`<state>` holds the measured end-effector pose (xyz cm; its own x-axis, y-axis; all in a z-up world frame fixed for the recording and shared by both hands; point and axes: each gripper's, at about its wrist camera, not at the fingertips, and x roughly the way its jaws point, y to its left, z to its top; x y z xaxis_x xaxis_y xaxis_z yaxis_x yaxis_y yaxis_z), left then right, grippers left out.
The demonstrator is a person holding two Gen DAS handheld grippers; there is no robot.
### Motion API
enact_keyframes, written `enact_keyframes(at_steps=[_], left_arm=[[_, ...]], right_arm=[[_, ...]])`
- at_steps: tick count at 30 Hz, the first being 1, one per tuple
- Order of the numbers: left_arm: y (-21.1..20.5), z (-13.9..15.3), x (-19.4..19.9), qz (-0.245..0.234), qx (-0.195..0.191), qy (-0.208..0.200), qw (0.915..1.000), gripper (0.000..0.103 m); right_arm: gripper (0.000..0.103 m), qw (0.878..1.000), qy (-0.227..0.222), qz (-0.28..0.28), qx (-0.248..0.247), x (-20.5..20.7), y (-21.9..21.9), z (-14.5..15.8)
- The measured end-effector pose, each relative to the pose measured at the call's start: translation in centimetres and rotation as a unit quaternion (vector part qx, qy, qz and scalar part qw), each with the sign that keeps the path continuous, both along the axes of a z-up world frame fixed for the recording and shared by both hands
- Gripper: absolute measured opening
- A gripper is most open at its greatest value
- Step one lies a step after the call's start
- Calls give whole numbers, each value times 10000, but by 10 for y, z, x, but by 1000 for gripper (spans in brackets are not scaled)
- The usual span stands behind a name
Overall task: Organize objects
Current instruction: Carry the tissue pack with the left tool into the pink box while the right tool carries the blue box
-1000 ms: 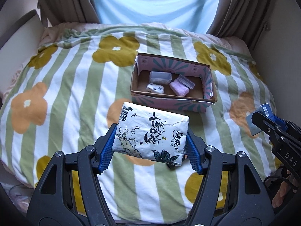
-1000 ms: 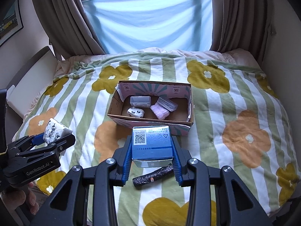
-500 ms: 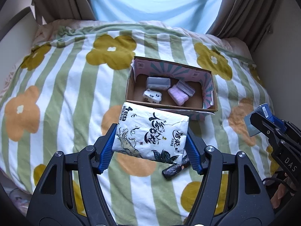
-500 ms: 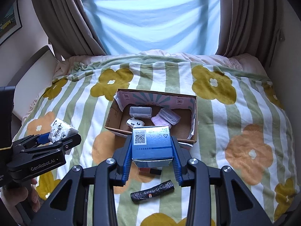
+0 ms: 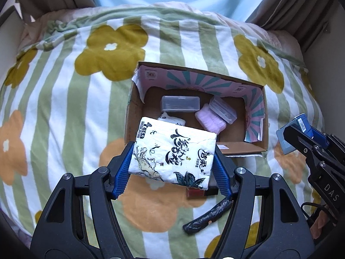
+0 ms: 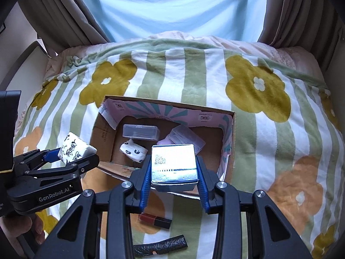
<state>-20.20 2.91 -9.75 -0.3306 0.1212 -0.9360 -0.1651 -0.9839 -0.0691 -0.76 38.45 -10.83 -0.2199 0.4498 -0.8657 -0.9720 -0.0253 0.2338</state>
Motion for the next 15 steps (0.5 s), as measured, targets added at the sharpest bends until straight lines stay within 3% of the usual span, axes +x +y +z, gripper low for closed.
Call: enact_keyframes(at_steps=[7, 15], left_arm=[[29, -70, -50, -63, -68, -627, 9980, 64], [60, -137, -83, -319, -217, -1276, 9911, 64]], right_arm=[[35, 9977, -109, 286, -610, 2, 41, -63], [35, 9912, -310, 733, -1062, -6, 57, -113]])
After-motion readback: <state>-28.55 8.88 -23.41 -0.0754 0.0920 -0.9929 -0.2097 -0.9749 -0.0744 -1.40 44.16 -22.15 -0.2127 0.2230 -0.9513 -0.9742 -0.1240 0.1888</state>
